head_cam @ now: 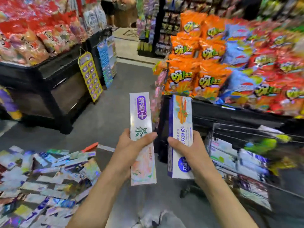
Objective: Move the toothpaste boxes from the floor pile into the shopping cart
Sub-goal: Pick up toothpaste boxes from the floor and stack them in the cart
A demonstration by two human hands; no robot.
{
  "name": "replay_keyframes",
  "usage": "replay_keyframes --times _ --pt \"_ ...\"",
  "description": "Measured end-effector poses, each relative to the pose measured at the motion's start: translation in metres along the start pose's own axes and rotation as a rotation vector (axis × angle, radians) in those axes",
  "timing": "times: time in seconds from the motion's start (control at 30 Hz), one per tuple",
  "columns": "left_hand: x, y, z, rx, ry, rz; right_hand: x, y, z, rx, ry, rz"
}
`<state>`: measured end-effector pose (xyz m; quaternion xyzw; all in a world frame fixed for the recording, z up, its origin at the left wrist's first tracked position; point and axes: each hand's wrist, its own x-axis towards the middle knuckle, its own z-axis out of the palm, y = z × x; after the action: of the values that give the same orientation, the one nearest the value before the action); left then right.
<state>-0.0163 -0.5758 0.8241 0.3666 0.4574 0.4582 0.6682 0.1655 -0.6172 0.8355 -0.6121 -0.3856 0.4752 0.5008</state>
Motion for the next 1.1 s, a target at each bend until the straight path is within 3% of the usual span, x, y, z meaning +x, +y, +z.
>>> replay_keyframes --times 0.57,0.77,1.1 --pt "0.018 -0.158 0.400 0.297 -0.523 -0.203 -0.078 0.070 -0.409 0.273 0.648 0.101" --pt "0.036 -0.206 0.485 0.398 -0.601 -0.216 -0.073 0.095 -0.492 0.325 0.771 0.130" --pt "0.164 -0.286 0.581 0.732 -0.650 -0.250 0.026 0.136 -0.587 0.263 0.823 0.252"
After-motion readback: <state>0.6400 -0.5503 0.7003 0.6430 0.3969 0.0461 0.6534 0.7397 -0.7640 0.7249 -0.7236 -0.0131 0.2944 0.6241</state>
